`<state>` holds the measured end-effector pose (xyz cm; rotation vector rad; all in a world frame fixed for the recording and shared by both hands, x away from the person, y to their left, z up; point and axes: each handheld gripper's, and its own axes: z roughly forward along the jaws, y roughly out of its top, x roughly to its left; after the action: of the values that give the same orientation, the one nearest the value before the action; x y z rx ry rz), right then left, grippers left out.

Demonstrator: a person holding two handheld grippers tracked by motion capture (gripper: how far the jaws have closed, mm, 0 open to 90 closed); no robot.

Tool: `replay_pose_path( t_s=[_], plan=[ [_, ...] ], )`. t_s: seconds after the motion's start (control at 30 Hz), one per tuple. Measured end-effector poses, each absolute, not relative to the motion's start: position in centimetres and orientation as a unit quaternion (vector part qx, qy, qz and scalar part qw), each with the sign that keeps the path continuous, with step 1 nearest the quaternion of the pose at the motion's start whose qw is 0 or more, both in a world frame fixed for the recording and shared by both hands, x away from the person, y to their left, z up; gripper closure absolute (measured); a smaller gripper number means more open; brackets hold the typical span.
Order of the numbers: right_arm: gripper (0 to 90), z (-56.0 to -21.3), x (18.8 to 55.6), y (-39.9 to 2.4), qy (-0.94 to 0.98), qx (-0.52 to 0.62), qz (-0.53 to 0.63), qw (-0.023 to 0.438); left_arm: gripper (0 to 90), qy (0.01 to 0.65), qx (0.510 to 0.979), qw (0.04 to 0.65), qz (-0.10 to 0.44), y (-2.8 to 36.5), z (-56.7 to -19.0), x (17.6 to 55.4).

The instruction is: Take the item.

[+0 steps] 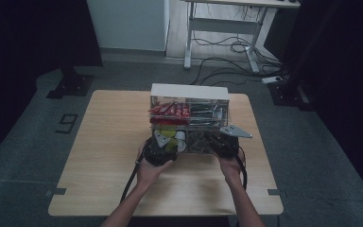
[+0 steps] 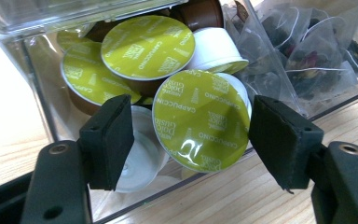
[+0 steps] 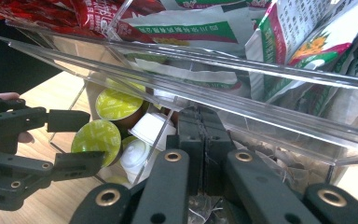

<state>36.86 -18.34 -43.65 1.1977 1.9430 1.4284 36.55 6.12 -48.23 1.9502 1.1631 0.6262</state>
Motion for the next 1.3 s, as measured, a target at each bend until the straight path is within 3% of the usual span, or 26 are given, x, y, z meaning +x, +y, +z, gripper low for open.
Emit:
replay_pose_path(
  t_s=[0.3, 0.47, 0.73, 0.8, 0.83, 0.9, 1.3],
  plan=[
    [88.2, -43.69, 36.83, -18.31, 0.703, 0.434, 0.517, 0.223, 30.6, 0.454, 0.77, 0.377, 0.245, 5.58, -48.5, 36.61],
    [88.2, -43.71, 36.83, -18.31, 0.703, 0.434, 0.517, 0.223, 38.0, 0.452, 0.768, 0.378, 0.252, 5.51, -48.66, 36.48],
    [88.2, -43.76, 36.81, -18.36, 0.702, 0.435, 0.517, 0.224, 39.0, 0.45, 0.765, 0.386, 0.25, 5.63, -48.69, 36.33],
    [88.2, -43.77, 36.82, -18.38, 0.702, 0.435, 0.518, 0.224, 41.7, 0.447, 0.763, 0.392, 0.253, 5.75, -48.53, 36.2],
    [88.2, -43.79, 36.82, -18.4, 0.701, 0.435, 0.518, 0.225, 48.7, 0.447, 0.759, 0.395, 0.26, 5.81, -48.38, 36.06],
    [88.2, -43.82, 36.82, -18.4, 0.701, 0.436, 0.518, 0.225, 50.0, 0.449, 0.758, 0.398, 0.257, 6.11, -48.17, 36.07],
    [87.9, -43.88, 36.89, -18.37, 0.701, 0.436, 0.517, 0.225, 36.6, 0.45, 0.772, 0.38, 0.24, 5.36, -48.57, 36.55]
  ],
)
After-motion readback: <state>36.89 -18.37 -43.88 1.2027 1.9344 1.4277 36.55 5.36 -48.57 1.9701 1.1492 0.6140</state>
